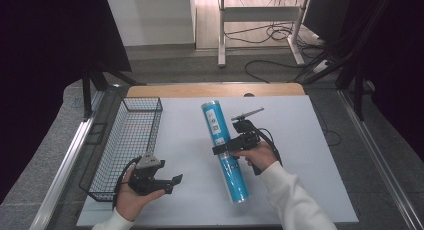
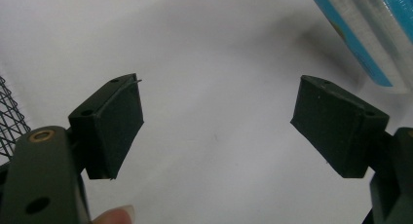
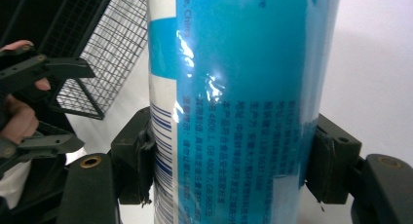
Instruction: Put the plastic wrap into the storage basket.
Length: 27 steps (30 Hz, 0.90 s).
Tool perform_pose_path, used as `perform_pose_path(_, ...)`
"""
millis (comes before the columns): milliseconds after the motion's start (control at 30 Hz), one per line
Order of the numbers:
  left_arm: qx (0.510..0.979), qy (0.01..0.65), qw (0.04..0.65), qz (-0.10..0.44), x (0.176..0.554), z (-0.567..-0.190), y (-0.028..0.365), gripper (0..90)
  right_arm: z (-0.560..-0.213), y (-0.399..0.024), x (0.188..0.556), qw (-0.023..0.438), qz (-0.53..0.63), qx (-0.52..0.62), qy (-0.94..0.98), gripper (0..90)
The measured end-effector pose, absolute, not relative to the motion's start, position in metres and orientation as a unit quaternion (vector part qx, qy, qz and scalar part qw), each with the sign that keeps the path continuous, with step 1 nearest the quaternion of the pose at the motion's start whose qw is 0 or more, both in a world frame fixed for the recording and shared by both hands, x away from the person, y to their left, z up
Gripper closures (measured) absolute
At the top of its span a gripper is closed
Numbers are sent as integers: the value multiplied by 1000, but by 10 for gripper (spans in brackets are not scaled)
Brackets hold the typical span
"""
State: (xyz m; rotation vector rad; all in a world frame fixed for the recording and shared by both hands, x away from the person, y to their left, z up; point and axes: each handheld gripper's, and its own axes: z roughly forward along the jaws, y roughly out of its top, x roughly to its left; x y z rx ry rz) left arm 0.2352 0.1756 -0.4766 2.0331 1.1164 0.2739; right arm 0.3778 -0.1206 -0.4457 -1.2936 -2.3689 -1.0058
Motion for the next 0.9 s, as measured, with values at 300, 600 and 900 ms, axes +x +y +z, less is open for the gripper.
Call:
perform_pose_path(300,796,443,399,103,237,-476,175,185,-446,-130,371,136,-367,-448,-804,320)
perform_pose_path(600,764,459,448,67,246,-468,174,165,-442,-134,363,136,-382,-445,-798,321)
perform_pose_path(900,715,468,519,4,270,-453,173,133,-440,-131,354,132,-390,-438,-799,320)
